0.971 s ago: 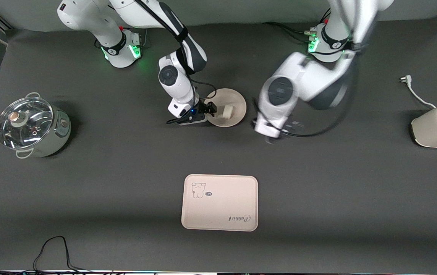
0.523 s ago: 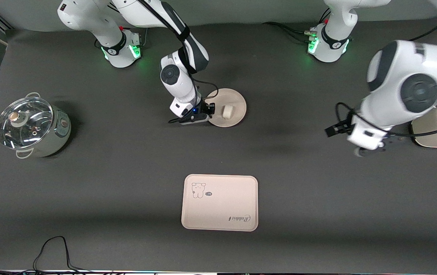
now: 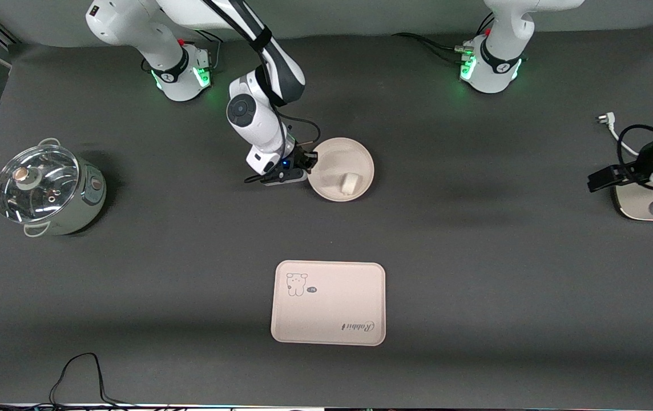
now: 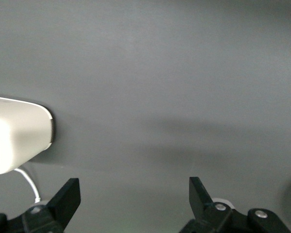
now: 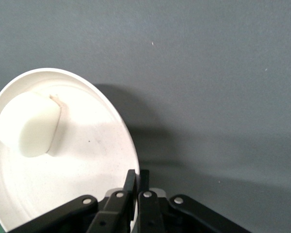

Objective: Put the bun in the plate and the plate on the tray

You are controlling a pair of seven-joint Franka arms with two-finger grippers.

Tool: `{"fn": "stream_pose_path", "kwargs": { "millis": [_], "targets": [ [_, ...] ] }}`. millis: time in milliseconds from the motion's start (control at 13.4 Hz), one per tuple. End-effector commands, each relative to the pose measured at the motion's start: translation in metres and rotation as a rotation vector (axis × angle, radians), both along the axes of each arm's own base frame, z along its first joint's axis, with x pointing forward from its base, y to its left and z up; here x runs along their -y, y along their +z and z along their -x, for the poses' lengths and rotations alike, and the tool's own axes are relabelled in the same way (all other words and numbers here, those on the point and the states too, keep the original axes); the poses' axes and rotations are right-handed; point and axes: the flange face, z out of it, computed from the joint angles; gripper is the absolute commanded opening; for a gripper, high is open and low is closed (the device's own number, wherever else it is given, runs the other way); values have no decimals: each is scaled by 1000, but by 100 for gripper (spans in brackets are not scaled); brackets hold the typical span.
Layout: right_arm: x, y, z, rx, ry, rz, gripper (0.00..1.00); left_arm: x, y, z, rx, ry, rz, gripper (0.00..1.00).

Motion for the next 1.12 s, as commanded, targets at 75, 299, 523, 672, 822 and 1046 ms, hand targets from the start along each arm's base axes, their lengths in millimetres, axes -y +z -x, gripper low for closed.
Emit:
{"fn": "stream_pose_path", "kwargs": {
  "millis": [75,299,523,672,822,1046],
  "targets": [
    [7,51,-16,36,-9,-79,0,6,31,-3,-11,-36,-16,100],
    [-4,93,-73,163,16,-133,0,23,10,-14,-32,-66,-3,100],
    [-16,103,-150,256,24,-123,0,25,14,-8,-56,-67,-1,100],
    [3,103,-219,309,71,-69,0,25,11,-9,-61,-67,1,100],
    [41,96,-283,267,103,-28,0,25,7,-10,-67,-69,3,100],
    [61,54,-327,248,151,-16,0,27,3,-13,-68,-90,5,100]
  ]
}}
